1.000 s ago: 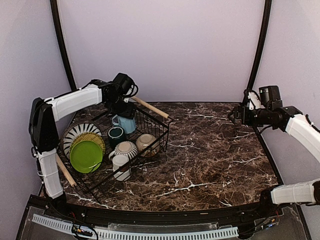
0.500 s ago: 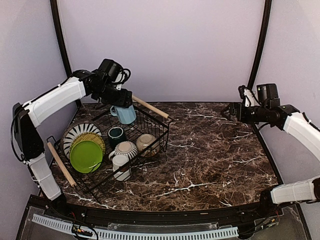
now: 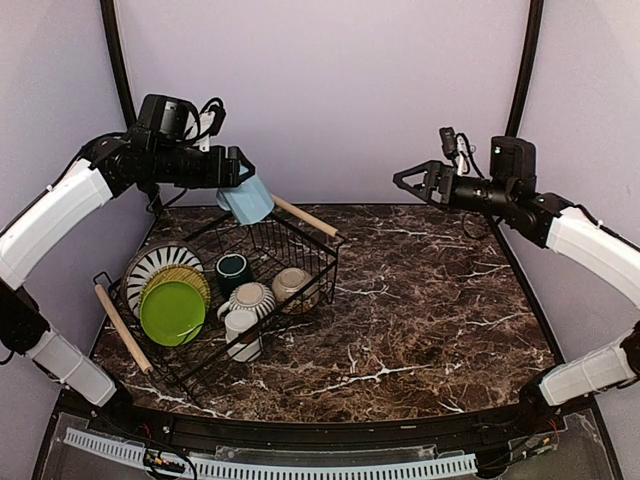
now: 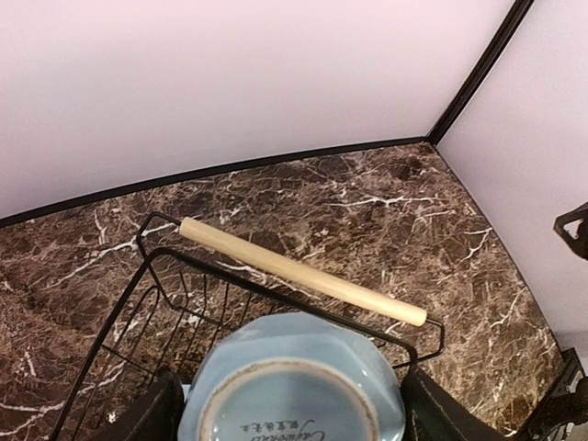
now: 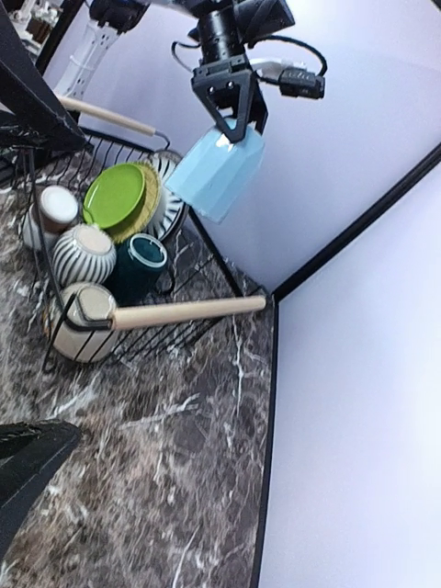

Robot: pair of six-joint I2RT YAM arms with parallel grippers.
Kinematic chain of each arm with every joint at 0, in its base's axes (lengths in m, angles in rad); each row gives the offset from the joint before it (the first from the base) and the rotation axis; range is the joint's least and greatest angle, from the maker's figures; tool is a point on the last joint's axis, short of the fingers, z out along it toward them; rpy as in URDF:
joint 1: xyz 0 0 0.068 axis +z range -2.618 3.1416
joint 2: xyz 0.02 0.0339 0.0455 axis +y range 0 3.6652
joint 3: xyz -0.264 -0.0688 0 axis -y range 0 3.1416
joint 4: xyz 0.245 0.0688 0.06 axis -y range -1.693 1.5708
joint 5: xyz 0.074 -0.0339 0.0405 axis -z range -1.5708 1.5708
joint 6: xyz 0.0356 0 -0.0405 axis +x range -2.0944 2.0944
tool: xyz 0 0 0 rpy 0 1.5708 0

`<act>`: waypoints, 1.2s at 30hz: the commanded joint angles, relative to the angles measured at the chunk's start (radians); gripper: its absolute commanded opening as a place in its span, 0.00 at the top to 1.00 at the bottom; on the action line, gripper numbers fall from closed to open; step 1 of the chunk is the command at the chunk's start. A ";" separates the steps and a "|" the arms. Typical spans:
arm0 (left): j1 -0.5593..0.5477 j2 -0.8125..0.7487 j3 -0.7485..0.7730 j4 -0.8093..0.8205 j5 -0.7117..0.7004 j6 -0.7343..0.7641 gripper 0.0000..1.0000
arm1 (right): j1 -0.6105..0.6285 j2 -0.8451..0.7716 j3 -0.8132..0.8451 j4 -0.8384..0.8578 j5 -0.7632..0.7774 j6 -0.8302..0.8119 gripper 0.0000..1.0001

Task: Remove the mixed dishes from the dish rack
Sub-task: Grab the bowl from the dish rack, then pass from the left arm to the right

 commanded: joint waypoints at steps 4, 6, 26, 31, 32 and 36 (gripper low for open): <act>-0.006 -0.125 -0.096 0.254 0.122 -0.099 0.79 | 0.158 0.151 0.071 0.383 -0.065 0.236 0.01; -0.006 -0.143 -0.125 0.303 0.151 -0.125 0.79 | 0.198 0.206 0.093 0.451 -0.067 0.288 0.01; -0.002 -0.111 -0.198 0.255 0.053 -0.174 0.86 | 0.421 0.701 0.297 0.753 -0.131 0.615 0.06; -0.001 -0.097 -0.200 0.262 0.070 -0.186 0.87 | 0.429 0.767 0.334 0.836 -0.147 0.678 0.09; -0.001 -0.096 -0.204 0.264 0.075 -0.187 0.87 | 0.430 0.771 0.336 0.854 -0.146 0.688 0.09; 0.001 -0.108 -0.232 0.299 0.088 -0.198 0.88 | 0.429 0.810 0.341 0.987 -0.147 0.772 0.15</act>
